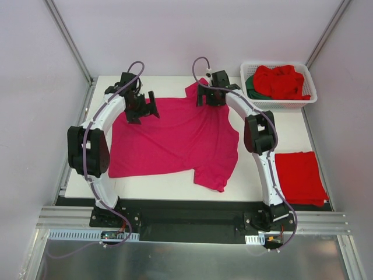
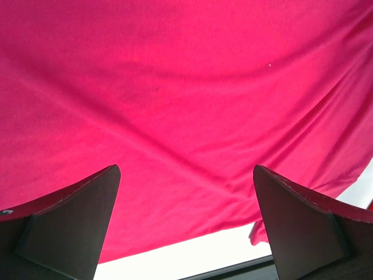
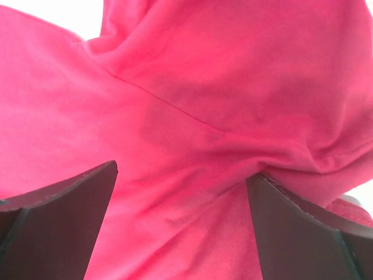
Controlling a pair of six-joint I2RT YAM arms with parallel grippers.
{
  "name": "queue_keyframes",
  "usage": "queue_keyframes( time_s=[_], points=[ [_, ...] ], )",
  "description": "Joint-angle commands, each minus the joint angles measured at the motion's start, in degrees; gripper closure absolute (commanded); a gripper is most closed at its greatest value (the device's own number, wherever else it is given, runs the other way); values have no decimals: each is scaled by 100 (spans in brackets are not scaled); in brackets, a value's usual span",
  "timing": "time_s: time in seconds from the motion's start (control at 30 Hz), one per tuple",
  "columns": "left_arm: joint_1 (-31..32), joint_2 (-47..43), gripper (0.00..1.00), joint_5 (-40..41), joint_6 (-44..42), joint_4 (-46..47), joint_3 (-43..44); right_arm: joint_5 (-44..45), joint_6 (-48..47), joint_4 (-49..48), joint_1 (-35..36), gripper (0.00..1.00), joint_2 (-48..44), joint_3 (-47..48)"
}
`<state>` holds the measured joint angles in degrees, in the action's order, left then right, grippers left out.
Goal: Fold and stack the t-shirts
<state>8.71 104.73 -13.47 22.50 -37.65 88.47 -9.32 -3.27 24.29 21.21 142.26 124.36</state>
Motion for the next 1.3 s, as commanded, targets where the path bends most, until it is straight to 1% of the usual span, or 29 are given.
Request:
queue_keyframes(
  time_s=[0.0, 0.2, 0.37, 0.47, 0.53, 0.7, 0.8, 0.93, 1.27],
  points=[
    [43, -479, 1, -85, -167, 30, -128, -70, -77, 225, -143, 4, -48, 266],
    [43, -462, 1, -120, -158, 21, -145, 71, -200, 382, -135, 4, -567, -113],
    [61, -462, 1, -120, -158, 30, -145, 132, -227, 410, -117, 4, -1182, -394],
    [87, -471, 1, -120, -158, 30, -180, 229, -262, 295, -91, 4, -1340, -299],
    [87, -480, 1, -120, -167, 30, -181, 255, -262, 295, -82, 4, -1271, -88],
    [96, -515, 1, -94, -193, 30, -216, 1, -166, 234, -82, 4, -534, 615],
    [96, -567, 1, -68, -202, 38, -251, -131, -34, -160, -65, 4, -305, 494],
    [96, -567, 1, -59, -211, 38, -277, -447, 308, -302, -64, 4, 29, 660],
    [96, -620, 1, -24, -246, 38, -295, -991, 1038, -689, -223, 4, 293, 730]
  ],
)
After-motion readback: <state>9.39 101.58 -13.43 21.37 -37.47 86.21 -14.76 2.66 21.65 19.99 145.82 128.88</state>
